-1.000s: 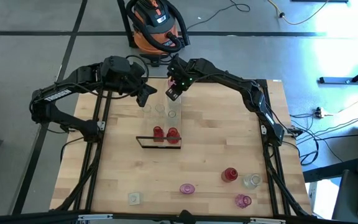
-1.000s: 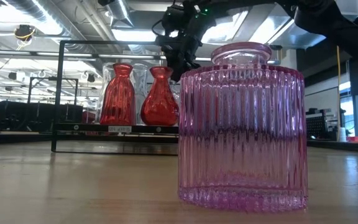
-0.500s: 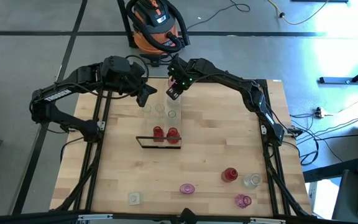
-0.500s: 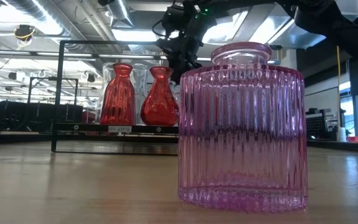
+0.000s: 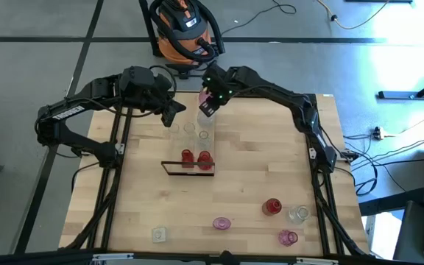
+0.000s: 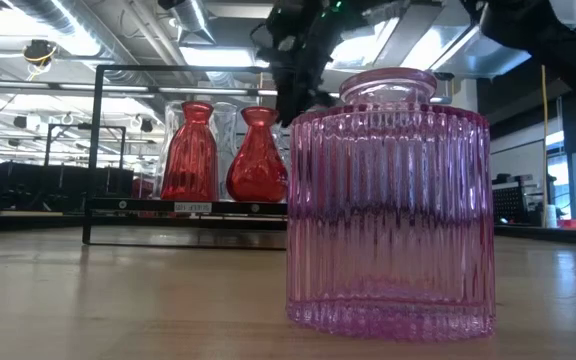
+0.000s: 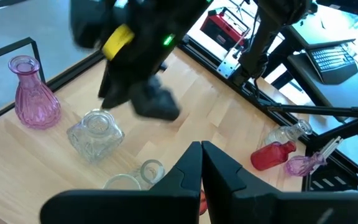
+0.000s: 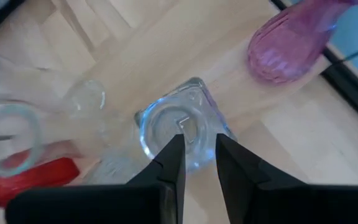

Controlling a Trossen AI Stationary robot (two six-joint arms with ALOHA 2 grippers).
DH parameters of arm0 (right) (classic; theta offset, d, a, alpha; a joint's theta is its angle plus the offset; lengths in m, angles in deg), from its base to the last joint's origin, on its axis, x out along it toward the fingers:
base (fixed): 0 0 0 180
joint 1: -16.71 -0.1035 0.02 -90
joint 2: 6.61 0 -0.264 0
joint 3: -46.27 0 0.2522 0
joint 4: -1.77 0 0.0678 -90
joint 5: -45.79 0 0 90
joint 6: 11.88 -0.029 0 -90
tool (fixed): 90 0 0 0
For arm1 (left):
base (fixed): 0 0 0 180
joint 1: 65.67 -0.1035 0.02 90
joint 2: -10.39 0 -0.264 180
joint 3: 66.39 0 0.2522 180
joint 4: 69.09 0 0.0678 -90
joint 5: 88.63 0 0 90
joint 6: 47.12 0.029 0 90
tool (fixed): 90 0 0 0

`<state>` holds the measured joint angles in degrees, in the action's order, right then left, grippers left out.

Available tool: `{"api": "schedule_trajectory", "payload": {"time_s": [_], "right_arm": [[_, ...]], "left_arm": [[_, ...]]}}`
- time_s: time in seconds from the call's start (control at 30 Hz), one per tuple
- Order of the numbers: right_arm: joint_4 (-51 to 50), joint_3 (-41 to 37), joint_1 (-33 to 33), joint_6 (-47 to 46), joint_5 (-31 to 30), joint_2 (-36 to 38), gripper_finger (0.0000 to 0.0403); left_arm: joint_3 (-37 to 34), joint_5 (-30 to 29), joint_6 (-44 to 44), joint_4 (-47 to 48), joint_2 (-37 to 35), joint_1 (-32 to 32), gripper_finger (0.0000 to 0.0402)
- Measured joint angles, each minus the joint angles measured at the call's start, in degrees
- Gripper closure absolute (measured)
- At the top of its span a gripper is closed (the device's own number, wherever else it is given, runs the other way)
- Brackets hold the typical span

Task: Sort vases onto shelf
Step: Put the transparent vase on the shelf

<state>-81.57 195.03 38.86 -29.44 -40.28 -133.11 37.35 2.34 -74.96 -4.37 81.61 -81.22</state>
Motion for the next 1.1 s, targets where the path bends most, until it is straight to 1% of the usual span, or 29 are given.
{"api": "schedule_trajectory", "payload": {"time_s": [0.13,0.23,0.3,0.37,0.4,0.47,0.57,0.63,0.73,0.93,1.0,1.1], "right_arm": [[-3.99,0.00,-0.04,-0.08,-1.39,4.06,0.0331],[-10.61,0.00,-0.71,0.29,-1.45,7.55,0.0331],[-16.73,-0.10,-1.90,1.29,-2.11,9.90,0.0331],[-21.27,-0.25,-3.95,1.41,-2.70,12.07,0.0331],[-20.47,-0.99,-5.38,1.39,-2.84,13.36,0.0331],[-19.88,-3.92,-8.65,0.81,-1.18,17.34,0.0331],[-20.25,-7.12,-14.13,-3.11,-1.60,22.18,0.0331],[-20.38,-11.19,-17.66,-7.84,-2.25,25.33,0.0331],[-20.27,-18.08,-22.53,-16.48,-2.72,30.04,0.0331],[-20.37,-37.70,-34.59,-38.00,-4.30,41.49,0.0331],[-19.85,-44.30,-38.93,-46.04,-2.80,44.62,0.0331],[-16.41,-51.84,-45.59,-58.12,2.28,49.14,0.0331]], "left_arm": [[-0.01,0.00,0.85,0.01,0.00,0.00,0.0401],[-0.01,0.12,1.38,0.48,0.00,0.00,0.0401],[0.01,1.29,1.51,2.03,0.00,0.00,0.0401],[0.02,2.17,2.30,4.76,0.00,0.00,0.0401],[0.02,2.40,2.99,6.48,0.00,0.00,0.0401],[0.01,2.46,4.51,10.61,0.00,0.32,0.0401],[0.00,1.15,6.30,15.93,0.00,1.31,0.0401],[-0.01,-0.60,7.30,17.92,0.00,2.06,0.0401],[0.00,-2.02,7.61,17.93,0.00,3.33,0.0401],[-0.01,-1.92,13.51,16.48,0.00,3.76,0.0401],[-0.01,-1.92,14.77,16.23,0.00,3.74,0.0401],[-0.01,-1.79,15.22,16.05,0.02,3.78,0.0401]]}}
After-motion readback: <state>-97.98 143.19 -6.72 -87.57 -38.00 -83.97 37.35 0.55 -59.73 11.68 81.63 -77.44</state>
